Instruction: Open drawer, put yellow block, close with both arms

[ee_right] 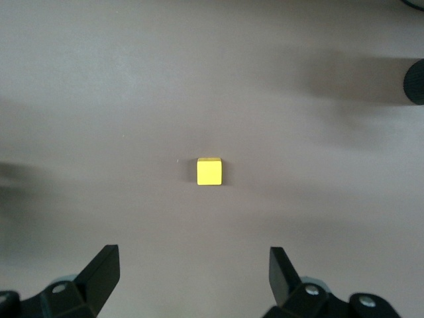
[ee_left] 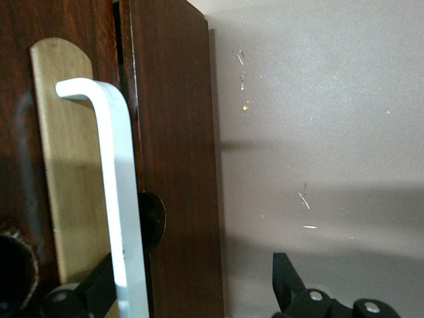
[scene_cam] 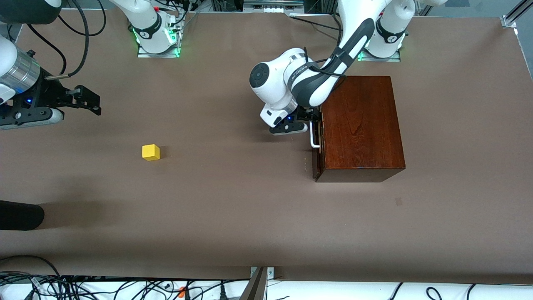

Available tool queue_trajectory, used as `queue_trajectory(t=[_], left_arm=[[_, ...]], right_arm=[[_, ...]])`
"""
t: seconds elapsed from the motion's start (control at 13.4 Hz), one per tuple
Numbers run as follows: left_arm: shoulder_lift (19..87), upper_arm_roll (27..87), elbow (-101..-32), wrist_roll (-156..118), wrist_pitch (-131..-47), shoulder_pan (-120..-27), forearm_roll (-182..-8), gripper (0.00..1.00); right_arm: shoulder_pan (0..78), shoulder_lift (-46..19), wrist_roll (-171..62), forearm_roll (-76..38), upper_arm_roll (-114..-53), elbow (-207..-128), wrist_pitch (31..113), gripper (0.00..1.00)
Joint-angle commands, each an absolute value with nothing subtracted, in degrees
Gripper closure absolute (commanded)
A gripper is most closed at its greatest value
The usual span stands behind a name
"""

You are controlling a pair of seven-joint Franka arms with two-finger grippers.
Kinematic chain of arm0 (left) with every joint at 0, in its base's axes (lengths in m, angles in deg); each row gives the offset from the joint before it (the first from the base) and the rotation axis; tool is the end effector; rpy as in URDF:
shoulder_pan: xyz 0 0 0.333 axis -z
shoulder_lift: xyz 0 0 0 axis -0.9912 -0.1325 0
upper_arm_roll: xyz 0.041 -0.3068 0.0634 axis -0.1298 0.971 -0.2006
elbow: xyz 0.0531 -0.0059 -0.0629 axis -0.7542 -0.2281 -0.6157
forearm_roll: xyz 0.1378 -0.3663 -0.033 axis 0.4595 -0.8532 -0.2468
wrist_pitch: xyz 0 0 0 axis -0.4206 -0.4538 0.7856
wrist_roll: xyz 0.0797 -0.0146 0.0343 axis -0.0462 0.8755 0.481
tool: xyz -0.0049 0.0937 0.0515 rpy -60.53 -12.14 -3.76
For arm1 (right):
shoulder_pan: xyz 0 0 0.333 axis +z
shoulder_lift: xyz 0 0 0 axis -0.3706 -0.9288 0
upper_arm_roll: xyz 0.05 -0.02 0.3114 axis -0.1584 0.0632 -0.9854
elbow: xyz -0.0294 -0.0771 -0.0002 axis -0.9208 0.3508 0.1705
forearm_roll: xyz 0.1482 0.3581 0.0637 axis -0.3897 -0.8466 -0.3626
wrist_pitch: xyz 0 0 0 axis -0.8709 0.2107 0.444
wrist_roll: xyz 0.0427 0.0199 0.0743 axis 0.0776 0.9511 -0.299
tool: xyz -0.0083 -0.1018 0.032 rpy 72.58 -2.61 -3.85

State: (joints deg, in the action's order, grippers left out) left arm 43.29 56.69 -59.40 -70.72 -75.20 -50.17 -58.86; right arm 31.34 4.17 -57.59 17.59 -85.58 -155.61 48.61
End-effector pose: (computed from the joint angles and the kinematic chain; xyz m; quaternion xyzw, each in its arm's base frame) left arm 0.4614 -0.4538 0.2577 -0.9730 0.0194 0.0098 0.2299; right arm 0.5837 0.0642 0.5957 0.9975 0.0698 -0.0062 0.0005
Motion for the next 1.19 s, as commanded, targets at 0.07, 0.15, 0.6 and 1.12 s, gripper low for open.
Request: queue_trajectory(t=[0.07,0.15,0.6,1.12], left_arm=[[42.48,57.05,-58.49,-71.81,-75.15,-49.51,-56.95,0.00],[42.30,57.13,-58.40,-71.89,-75.23,-48.90,-57.03,0.00],[40.63,57.22,-55.50,-72.07,-80.83,-47.84,-62.11,0.00],[40.19,57.31,-55.32,-72.16,-91.31,-46.53,-73.02,0.00]], right_arm=[[31.07,3.31,-57.95,16.59,-85.51,-153.99,48.22,0.00],[31.07,3.31,-57.86,16.59,-85.51,-153.99,48.22,0.00],[30.98,3.31,-57.95,16.59,-85.51,-153.90,48.22,0.00],[30.98,3.31,-57.77,16.77,-85.34,-153.99,47.96,0.00]])
